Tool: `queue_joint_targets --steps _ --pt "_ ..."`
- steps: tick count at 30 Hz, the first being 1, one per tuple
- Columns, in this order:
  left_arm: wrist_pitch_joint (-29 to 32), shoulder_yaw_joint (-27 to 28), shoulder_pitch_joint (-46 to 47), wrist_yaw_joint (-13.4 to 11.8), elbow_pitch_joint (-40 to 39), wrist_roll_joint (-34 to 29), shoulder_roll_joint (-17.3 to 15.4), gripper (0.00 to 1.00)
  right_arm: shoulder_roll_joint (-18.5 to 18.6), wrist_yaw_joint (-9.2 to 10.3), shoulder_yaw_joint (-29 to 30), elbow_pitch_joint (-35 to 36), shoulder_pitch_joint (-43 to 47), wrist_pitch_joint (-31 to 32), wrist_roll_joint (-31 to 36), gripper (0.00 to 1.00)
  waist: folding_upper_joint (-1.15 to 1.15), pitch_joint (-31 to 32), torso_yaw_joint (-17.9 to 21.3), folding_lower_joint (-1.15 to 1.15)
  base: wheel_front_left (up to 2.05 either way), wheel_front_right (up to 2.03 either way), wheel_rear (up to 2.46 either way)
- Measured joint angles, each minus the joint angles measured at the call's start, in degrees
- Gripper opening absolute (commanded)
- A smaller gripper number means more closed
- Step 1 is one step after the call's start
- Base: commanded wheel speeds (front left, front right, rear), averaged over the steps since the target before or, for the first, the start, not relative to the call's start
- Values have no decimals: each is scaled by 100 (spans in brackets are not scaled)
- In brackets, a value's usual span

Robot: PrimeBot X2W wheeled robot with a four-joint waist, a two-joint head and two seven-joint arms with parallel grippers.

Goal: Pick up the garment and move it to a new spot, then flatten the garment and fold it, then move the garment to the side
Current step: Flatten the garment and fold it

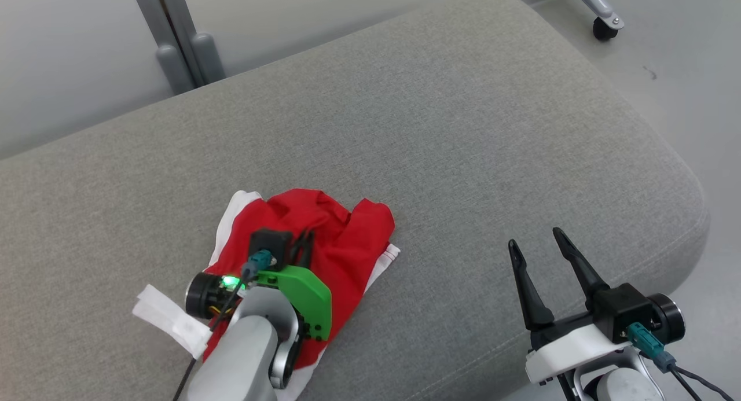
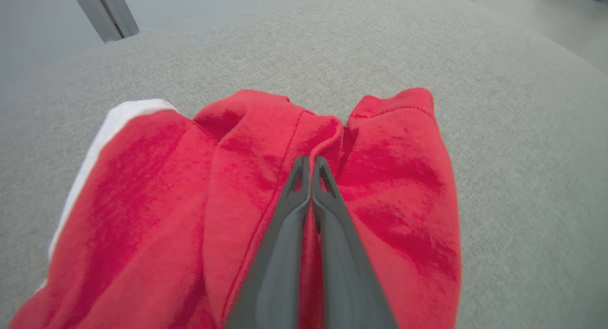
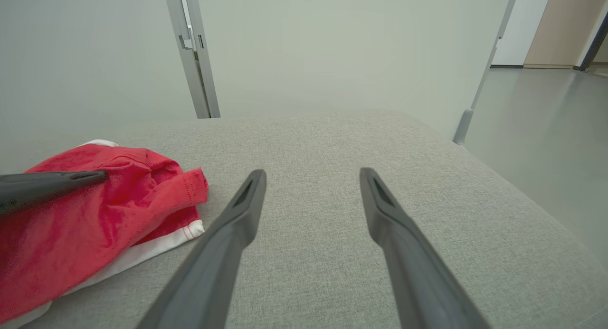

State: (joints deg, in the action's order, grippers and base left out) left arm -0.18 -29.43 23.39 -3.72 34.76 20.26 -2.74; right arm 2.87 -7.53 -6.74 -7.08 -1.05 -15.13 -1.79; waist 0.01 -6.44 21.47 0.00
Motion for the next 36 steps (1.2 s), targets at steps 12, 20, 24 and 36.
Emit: queue_joint_targets --steps 12,20,24,36 --pt "-1026 675 820 -487 1291 236 -62 0 0 0 -29 -1 -66 0 -5 100 0 -56 -50 0 0 0 0" --pt "-1344 695 922 -431 1830 412 -33 100 0 0 -32 -20 -80 0 -20 100 0 -75 -78 0 0 0 0" --pt "-1468 962 900 -392 1150 494 -23 100 -2 0 137 36 -62 0 -12 100 0 -75 -183 0 0 0 0" --pt "-1494 1569 -1442 -374 -1948 -153 -260 100 -3 0 446 282 59 0 151 100 0 86 -792 0 0 0 0"
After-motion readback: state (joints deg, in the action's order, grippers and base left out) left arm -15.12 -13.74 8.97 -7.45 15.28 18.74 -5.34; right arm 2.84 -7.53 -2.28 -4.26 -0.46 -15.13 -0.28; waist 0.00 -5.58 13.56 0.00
